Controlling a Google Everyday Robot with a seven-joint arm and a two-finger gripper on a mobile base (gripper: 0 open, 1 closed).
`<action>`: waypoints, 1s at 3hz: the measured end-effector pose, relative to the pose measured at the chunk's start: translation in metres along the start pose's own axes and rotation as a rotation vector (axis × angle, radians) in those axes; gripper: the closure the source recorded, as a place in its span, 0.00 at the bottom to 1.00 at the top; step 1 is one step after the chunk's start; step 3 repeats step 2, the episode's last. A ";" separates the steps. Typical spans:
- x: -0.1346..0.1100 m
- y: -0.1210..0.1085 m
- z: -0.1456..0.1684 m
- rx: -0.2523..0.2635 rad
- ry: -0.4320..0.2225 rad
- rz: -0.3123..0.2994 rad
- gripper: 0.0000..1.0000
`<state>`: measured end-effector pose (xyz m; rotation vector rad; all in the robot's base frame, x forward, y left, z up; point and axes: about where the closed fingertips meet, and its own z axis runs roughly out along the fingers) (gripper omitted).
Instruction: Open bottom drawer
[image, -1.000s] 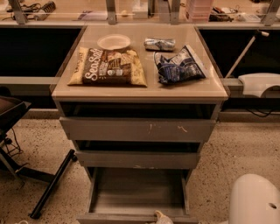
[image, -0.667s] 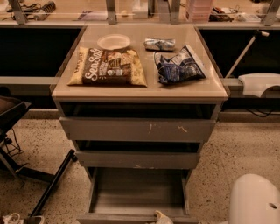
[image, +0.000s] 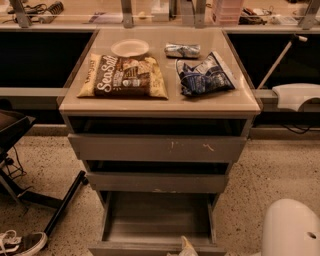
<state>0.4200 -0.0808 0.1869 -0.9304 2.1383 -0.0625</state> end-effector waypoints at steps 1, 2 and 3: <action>0.000 0.000 0.000 0.000 0.000 0.000 0.00; 0.000 0.000 0.000 0.000 0.000 0.000 0.00; 0.000 0.000 0.000 0.000 0.000 0.000 0.00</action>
Offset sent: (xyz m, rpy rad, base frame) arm 0.0000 0.0000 0.0000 0.0000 0.0000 0.0000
